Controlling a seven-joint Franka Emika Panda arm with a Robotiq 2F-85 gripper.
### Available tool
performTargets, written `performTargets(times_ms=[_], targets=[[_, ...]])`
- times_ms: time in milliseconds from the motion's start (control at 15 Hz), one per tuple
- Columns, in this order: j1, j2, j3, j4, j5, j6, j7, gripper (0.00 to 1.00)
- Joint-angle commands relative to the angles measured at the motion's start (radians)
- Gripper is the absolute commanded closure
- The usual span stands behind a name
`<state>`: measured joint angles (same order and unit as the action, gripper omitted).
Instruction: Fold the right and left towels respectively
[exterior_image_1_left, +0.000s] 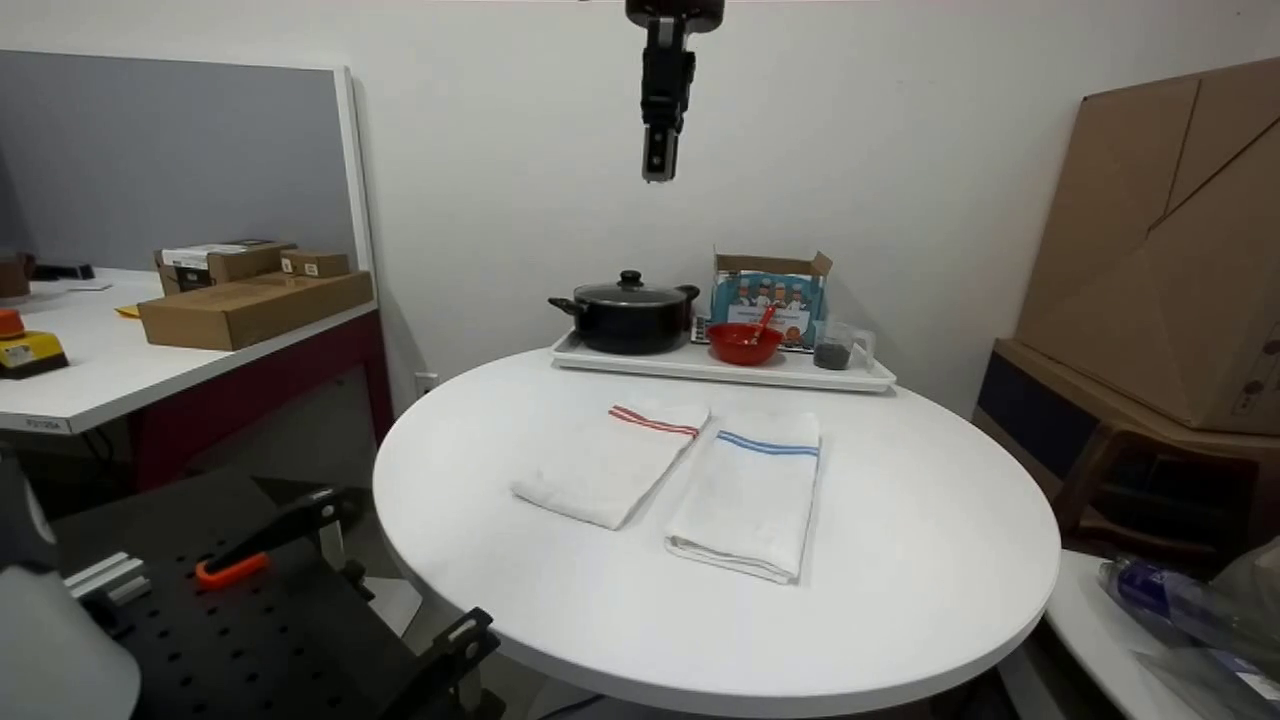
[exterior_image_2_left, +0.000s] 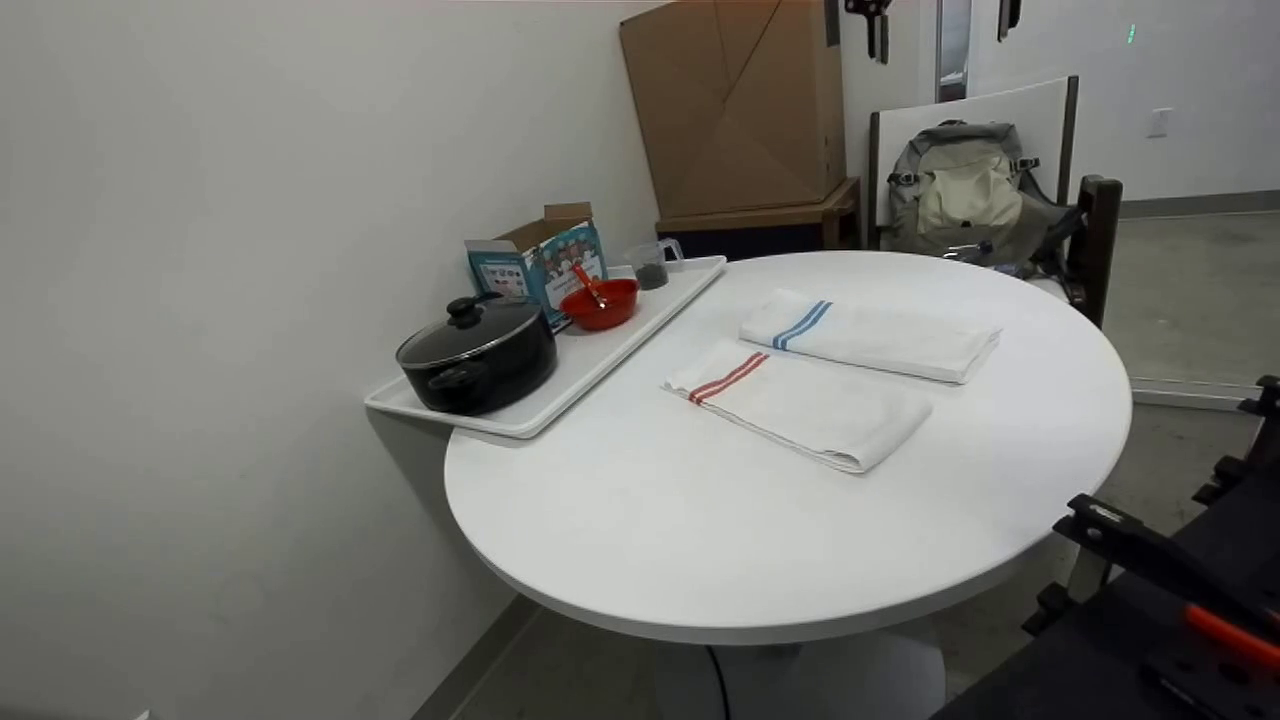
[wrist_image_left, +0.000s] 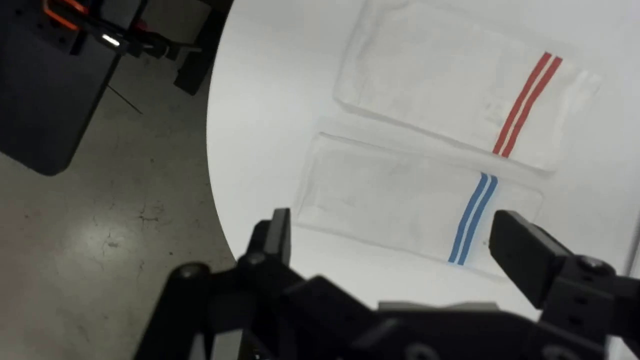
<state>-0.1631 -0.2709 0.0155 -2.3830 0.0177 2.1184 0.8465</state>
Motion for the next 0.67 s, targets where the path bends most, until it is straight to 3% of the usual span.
performTargets(times_ms=[0, 600], targets=[[-0.013, 0.086, -0.041, 0.007, 0.066, 0.119, 0.093, 0.0], [-0.008, 0.346, -0.124, -0.059, 0.148, 0.648, 0.358, 0.0]])
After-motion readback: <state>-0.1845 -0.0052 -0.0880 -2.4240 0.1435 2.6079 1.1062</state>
